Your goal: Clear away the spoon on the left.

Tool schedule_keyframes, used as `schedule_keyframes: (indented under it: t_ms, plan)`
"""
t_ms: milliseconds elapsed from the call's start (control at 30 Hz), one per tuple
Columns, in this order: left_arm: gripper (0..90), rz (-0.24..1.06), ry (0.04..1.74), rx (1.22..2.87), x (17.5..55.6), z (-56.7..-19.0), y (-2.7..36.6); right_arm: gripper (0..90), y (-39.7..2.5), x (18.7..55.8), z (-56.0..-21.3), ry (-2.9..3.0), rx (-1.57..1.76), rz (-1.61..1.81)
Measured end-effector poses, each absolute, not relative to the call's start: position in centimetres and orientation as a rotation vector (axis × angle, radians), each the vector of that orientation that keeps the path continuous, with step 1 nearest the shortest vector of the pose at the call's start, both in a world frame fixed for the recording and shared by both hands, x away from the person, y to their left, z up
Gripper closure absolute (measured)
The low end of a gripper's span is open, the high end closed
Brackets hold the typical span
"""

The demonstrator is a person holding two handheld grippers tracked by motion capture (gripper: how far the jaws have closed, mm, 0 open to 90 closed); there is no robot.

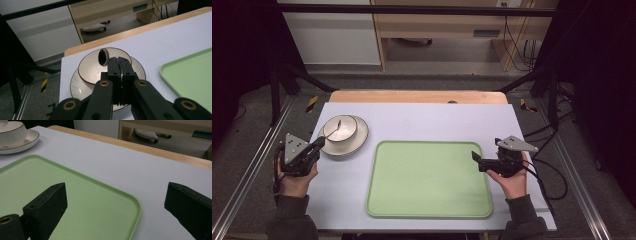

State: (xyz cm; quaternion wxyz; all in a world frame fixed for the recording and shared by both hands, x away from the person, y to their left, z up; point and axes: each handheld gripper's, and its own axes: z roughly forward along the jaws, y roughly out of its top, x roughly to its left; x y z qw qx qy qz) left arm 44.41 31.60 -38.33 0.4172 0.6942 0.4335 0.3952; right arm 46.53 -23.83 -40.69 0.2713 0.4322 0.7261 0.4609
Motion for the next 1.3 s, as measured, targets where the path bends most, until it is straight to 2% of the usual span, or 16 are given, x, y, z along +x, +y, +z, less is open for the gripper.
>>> schedule_keyframes:
  t_ms: [1300]
  plan:
    - [89.1, 1.01, 0.943, 1.801, 41.9, -36.9, 28.5, 4.6, -24.1, 46.3, -40.3, 1.937, 1.167, 1.253]
